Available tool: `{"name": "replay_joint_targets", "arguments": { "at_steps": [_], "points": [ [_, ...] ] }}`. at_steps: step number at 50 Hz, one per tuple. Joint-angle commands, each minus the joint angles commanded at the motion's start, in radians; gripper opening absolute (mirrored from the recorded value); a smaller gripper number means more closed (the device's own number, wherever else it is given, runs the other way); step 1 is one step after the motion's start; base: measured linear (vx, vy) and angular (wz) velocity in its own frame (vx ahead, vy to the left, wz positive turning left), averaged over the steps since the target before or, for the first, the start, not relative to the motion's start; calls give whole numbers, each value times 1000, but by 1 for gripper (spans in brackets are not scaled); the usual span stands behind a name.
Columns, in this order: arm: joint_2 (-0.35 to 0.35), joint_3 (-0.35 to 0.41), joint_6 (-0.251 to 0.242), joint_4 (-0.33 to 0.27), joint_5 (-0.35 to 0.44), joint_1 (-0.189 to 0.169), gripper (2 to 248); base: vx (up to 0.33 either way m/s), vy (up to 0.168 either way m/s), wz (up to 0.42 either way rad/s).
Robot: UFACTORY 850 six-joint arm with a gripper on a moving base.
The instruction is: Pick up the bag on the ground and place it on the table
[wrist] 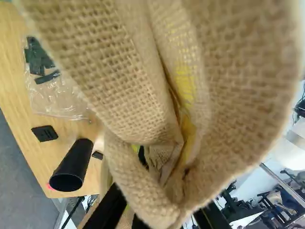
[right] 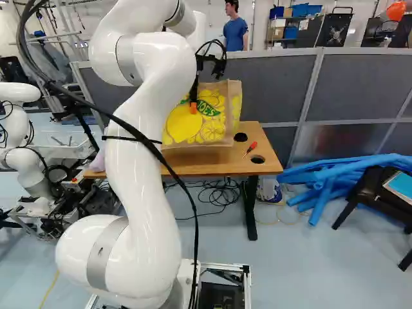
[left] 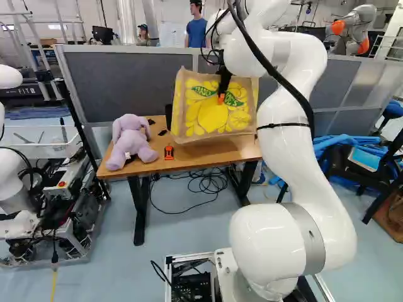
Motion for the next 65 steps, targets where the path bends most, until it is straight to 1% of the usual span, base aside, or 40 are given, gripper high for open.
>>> {"name": "replay_joint_targets", "arguments": {
  "at_steps": [43, 65],
  "points": [
    [-107, 6, 0, 0, 0, -11, 22, 0, 0, 0],
    [-114, 6, 0, 0, 0, -14, 22, 0, 0, 0]
  ]
}}
